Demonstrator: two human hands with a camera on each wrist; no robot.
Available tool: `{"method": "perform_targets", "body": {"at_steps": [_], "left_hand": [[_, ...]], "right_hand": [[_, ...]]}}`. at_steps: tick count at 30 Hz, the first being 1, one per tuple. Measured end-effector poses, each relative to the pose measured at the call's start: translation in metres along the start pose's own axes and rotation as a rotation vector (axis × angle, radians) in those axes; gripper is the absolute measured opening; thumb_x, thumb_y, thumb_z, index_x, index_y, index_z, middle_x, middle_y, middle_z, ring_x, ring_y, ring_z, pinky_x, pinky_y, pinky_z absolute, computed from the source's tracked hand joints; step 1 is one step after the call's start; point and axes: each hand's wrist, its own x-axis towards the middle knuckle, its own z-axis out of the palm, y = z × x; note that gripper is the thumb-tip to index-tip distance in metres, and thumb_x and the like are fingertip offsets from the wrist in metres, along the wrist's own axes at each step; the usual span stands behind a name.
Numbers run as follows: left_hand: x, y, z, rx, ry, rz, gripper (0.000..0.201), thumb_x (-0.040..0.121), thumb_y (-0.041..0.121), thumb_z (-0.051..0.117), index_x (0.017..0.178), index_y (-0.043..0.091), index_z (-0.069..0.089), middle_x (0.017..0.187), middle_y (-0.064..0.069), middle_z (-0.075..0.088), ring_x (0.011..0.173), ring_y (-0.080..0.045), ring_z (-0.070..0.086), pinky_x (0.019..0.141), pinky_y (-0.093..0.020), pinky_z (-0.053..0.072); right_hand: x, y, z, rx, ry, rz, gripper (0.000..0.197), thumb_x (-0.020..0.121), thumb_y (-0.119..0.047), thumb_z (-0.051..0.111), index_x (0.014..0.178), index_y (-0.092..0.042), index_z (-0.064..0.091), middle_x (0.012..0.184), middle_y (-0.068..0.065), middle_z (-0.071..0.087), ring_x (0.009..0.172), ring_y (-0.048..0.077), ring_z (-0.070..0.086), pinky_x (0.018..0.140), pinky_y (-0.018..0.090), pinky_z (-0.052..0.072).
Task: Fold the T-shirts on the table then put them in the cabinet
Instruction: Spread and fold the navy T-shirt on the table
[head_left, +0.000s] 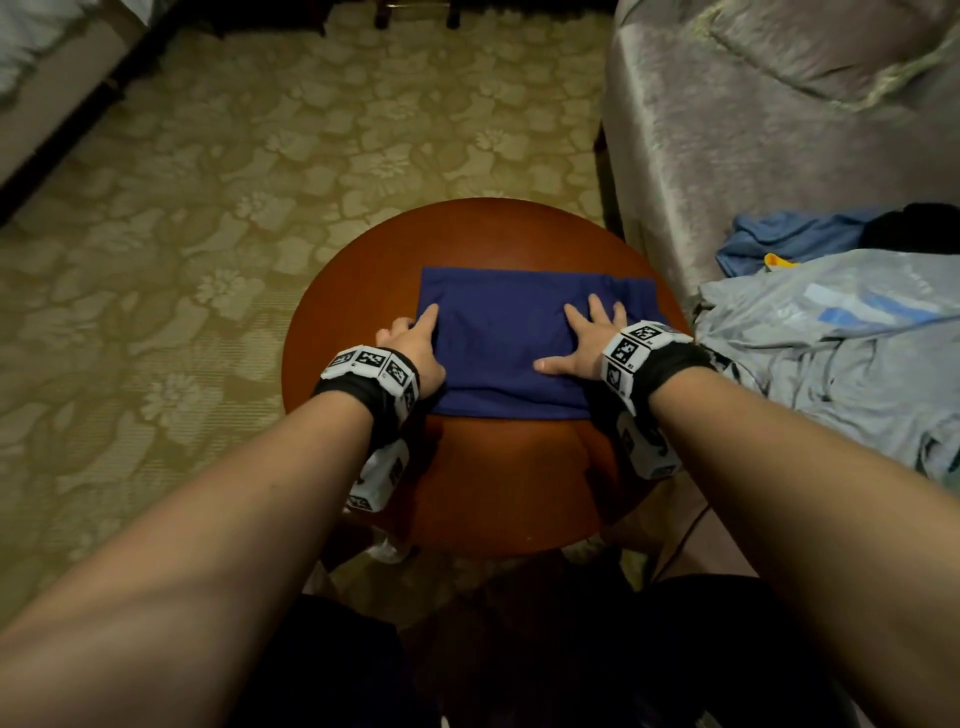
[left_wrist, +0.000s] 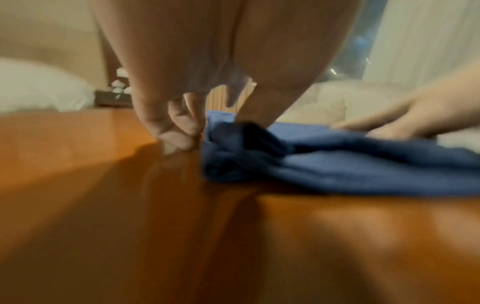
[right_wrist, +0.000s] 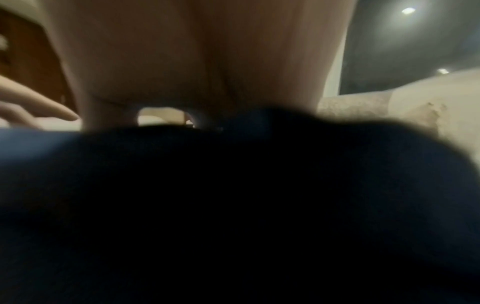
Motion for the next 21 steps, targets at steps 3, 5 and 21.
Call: {"method": "perform_targets", "body": {"at_steps": [3,5,21], "left_hand": [[0.005,0.009,-0.002,-0.209,0.08,-0.134,0.078,0.083,0.017,0.052,0.151,0.026,0.016,0.148,-0.013,0.032,0.132,-0.038,0.035,0.11,-0.044,0.034],[0.008,0.016,-0.003,-0.344,0.119,-0.261,0.071,0.082,0.021,0.056,0.147,0.015,0.026,0.143,-0.016,0.041,0.126,-0.039,0.044,0.104,-0.046,0.04],[0.023,-0.013,-0.002,-0.725,0.081,-0.233,0.047,0.093,0.028,0.058,0.135,0.007,0.05,0.136,-0.012,0.054,0.122,-0.033,0.052,0.102,-0.039,0.042]], "right_hand": [[-0.003,0.0,0.0,0.055,0.035,0.031,0.094,0.081,-0.072,0.048,0.152,-0.032,0.002,0.16,0.003,-0.009,0.145,0.037,-0.009,0.116,0.058,0.006],[-0.006,0.001,0.001,0.042,0.069,0.082,0.089,0.083,-0.071,0.045,0.152,-0.032,0.006,0.16,0.004,-0.006,0.145,0.037,-0.007,0.113,0.063,0.008],[0.0,-0.026,0.021,-0.088,-0.01,0.101,0.111,0.07,-0.088,0.038,0.15,-0.033,-0.015,0.156,0.011,-0.025,0.141,0.047,-0.017,0.111,0.064,-0.002]]}}
